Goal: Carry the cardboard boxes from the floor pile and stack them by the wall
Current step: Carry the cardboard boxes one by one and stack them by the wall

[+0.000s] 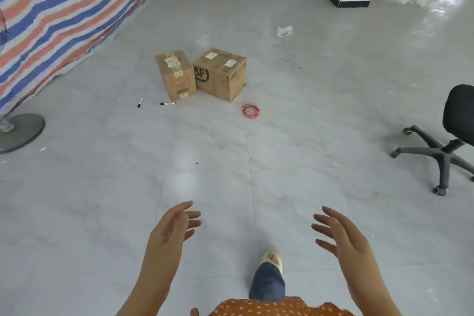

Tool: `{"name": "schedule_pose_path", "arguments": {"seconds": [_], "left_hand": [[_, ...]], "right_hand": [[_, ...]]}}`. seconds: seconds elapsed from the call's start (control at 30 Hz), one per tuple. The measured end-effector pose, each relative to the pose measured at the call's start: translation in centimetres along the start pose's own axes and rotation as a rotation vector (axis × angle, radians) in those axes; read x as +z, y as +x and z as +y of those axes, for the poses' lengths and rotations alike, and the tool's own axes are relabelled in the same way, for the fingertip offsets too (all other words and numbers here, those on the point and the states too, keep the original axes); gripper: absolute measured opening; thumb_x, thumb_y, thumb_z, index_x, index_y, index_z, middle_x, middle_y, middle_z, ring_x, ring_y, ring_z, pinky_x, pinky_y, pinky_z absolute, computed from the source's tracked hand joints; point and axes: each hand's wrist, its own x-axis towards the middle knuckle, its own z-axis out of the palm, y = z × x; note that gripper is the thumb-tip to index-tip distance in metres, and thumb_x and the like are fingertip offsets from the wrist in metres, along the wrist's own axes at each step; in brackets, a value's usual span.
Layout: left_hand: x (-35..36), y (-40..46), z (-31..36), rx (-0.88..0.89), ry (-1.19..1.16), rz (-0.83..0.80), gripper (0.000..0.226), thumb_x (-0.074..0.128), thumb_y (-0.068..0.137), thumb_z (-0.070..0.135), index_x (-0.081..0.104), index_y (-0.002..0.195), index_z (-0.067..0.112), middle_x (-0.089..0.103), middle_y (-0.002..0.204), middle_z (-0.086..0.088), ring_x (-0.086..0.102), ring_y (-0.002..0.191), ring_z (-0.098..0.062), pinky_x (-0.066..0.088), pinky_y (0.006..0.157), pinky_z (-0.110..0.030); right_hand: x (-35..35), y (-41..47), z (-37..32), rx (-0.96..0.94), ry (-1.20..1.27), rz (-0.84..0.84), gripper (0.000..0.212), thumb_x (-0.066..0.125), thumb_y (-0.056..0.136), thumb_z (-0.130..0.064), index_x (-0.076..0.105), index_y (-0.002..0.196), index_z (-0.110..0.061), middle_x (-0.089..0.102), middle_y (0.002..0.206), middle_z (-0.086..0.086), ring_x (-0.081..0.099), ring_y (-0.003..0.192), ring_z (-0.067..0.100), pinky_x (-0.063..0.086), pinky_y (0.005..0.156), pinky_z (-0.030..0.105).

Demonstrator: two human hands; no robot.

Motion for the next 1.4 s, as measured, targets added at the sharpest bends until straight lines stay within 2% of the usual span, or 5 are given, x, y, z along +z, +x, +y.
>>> {"name": "schedule_pose_path", "arguments": {"seconds": [0.3,0.67,1.0,1.17,1.4], "left_hand": [[13.4,14.4,6.3,0.012,0.015,-0.046,0.027,0.042,0.099,0.012,0.065,0.106,0.023,0.072,0.095,-0.002,0.069,0.089,-0.015,0.053,0.081,-0.029],[22.4,37.0,11.2,-0.043,0.073,-0.037,0.024,0.039,0.098,0.013,0.061,0.105,0.020,0.067,0.106,-0.012,0.064,0.098,-0.028,0.049,0.094,-0.045],[31.6,58.3,20.8,0.026,0.091,-0.126,0.027,0.042,0.099,0.012,0.065,0.107,0.023,0.072,0.096,-0.001,0.068,0.091,-0.015,0.051,0.084,-0.031],[37.2,65.2,21.2,-0.050,0.099,-0.035,0.026,0.041,0.099,0.017,0.065,0.106,0.025,0.071,0.099,-0.001,0.067,0.095,-0.019,0.051,0.089,-0.036],[47.0,73.4,24.5,-0.096,0.049,0.096,0.025,0.043,0.098,0.015,0.065,0.106,0.024,0.073,0.094,0.001,0.069,0.091,-0.017,0.052,0.084,-0.032]], "right_hand": [[-2.1,19.4,-6.3,0.002,-0.016,-0.019,0.025,0.044,0.100,-0.022,0.064,0.112,-0.031,0.072,0.102,-0.012,0.069,0.095,0.007,0.053,0.078,0.032],[2.0,42.4,-10.1,0.045,-0.008,0.043,0.024,0.045,0.100,-0.023,0.065,0.111,-0.030,0.073,0.101,-0.012,0.069,0.093,0.006,0.052,0.076,0.030],[6.3,63.2,-17.4,-0.007,-0.035,0.033,0.024,0.044,0.100,-0.027,0.062,0.113,-0.034,0.071,0.103,-0.018,0.068,0.094,0.003,0.053,0.074,0.026],[4.9,74.3,-17.9,0.043,-0.093,0.007,0.022,0.042,0.099,-0.028,0.059,0.111,-0.034,0.070,0.099,-0.017,0.068,0.090,0.001,0.054,0.063,0.014],[3.5,91.7,-23.5,0.048,-0.128,-0.129,0.023,0.042,0.101,-0.025,0.062,0.107,-0.035,0.073,0.099,-0.012,0.069,0.091,0.004,0.053,0.071,0.023]]}}
